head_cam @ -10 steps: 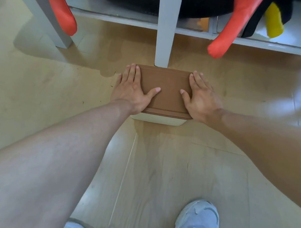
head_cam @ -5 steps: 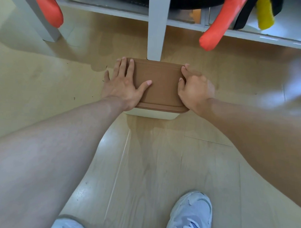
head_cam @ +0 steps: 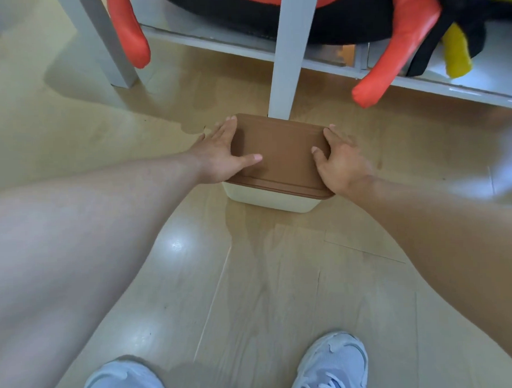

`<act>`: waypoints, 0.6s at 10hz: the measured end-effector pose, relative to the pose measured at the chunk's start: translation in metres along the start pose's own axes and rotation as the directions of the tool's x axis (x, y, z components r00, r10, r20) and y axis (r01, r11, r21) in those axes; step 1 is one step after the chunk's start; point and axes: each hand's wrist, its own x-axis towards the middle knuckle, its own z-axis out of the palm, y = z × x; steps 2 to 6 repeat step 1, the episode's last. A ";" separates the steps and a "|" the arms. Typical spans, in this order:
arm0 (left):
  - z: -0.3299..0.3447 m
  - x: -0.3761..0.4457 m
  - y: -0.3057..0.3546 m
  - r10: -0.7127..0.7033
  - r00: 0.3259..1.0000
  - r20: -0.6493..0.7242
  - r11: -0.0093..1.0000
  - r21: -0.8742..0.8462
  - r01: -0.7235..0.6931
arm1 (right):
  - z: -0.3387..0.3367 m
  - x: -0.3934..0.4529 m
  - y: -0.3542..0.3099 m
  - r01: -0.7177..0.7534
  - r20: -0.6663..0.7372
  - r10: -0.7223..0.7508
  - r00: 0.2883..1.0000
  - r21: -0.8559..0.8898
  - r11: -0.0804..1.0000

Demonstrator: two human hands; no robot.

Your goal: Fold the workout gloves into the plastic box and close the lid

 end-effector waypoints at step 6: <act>-0.020 -0.035 -0.019 0.090 0.992 -0.087 0.996 0.027 -0.088 | -0.030 -0.007 -0.009 0.052 -0.050 -0.049 0.998 0.067 0.996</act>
